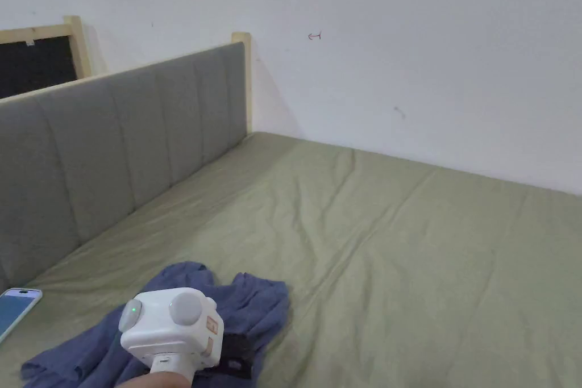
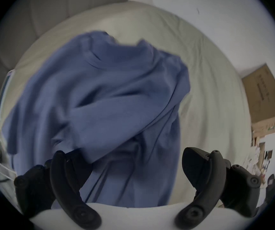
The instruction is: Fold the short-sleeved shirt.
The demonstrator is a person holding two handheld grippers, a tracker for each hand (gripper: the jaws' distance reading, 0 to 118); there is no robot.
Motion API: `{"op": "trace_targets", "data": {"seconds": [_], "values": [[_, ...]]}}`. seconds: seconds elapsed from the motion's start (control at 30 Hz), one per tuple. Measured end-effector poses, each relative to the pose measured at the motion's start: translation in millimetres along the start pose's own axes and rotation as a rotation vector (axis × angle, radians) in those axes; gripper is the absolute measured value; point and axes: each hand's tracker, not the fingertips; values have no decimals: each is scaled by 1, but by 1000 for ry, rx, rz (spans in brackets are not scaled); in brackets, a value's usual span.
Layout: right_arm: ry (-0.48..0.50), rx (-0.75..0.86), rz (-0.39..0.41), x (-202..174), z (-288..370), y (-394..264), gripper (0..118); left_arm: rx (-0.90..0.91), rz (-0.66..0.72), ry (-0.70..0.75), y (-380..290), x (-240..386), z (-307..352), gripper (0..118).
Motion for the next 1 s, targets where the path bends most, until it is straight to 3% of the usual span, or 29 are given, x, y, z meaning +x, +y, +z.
{"op": "trace_targets", "data": {"seconds": [0.07,0.13,0.2,0.33,0.4,0.43,0.47,0.53,0.6,0.7,0.87,1.0], "values": [[-1,-21,-12,3,-6,-2,0,-54,-80,71,-10,11,-22,118],[8,-35,-25,4,-9,-3,0,64,-189,193,-27,29,-15,118],[15,-41,-31,3,-11,-6,0,15,-122,203,-16,26,-29,118],[25,-62,-39,0,-11,-9,0,80,-157,234,-27,29,-17,116],[37,-68,-49,-1,-6,-9,0,106,-202,219,-33,28,-5,93],[47,-63,-51,-1,0,-9,0,163,-196,206,-37,26,6,54],[52,-56,-50,-1,4,-8,0,210,-177,201,-41,24,15,7],[52,-32,-39,0,16,-7,0,243,-145,247,-46,12,33,7],[47,-14,-22,2,27,-5,0,283,-90,108,-50,-5,55,7],[38,11,-8,10,43,-3,0,406,-156,141,-49,-10,113,7],[14,63,-53,29,69,3,0,661,-237,136,-54,26,244,7],[-20,107,-102,44,86,6,0,866,-345,24,-63,91,338,7]]}}
